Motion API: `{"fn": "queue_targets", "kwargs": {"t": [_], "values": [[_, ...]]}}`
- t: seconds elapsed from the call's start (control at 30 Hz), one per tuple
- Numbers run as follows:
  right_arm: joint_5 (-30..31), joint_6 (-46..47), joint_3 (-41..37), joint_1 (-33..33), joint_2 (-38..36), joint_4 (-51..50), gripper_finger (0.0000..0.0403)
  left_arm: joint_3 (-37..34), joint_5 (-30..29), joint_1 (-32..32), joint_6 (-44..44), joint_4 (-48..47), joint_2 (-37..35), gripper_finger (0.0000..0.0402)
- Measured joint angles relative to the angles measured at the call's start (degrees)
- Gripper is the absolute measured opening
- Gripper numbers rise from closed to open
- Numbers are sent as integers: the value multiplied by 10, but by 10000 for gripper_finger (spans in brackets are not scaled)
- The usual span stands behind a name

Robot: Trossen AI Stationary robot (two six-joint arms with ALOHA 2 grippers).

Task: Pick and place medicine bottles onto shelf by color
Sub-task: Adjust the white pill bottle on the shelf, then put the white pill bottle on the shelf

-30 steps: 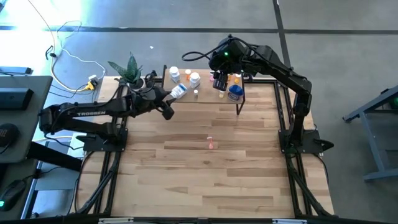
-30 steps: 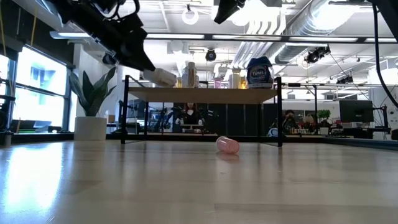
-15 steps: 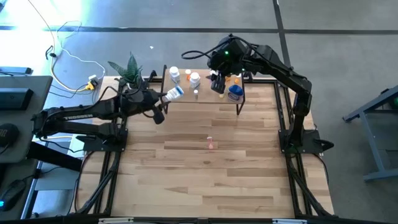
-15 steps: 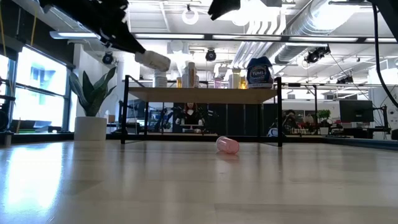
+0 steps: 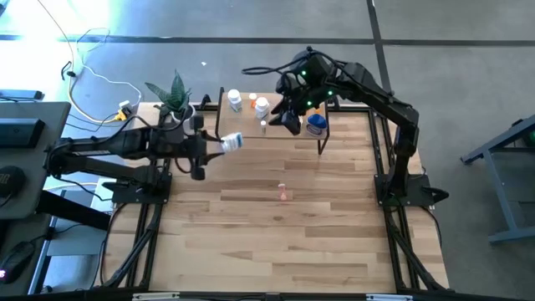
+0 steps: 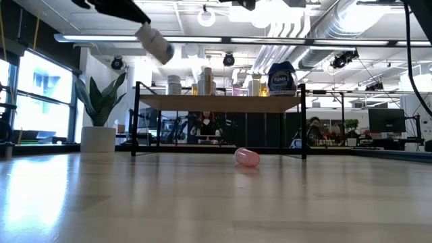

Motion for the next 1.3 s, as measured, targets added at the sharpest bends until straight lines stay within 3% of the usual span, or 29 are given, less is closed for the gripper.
{"fn": "queue_targets", "kwargs": {"t": [0.2, 0.47, 0.63, 0.83, 1.07, 1.3], "values": [[-17, 9, 0, 45, 0, 0, 204, 15, 26, -48, 59, -21, 0, 133], [64, 44, 0, 106, 0, 1, 204, 15, 20, -96, -23, -49, 0, 104], [119, 62, 0, 137, 0, 1, 204, 15, 19, -122, -74, -55, 0, 113], [150, 83, 0, 167, 0, 1, 204, 15, 10, -158, -139, -68, 0, 156], [177, 106, 0, 192, 0, 1, 204, 15, -32, -194, -301, -113, 2, 210], [198, 128, 0, 203, 0, 1, 204, 14, -12, -198, -527, -163, 37, 213]]}}
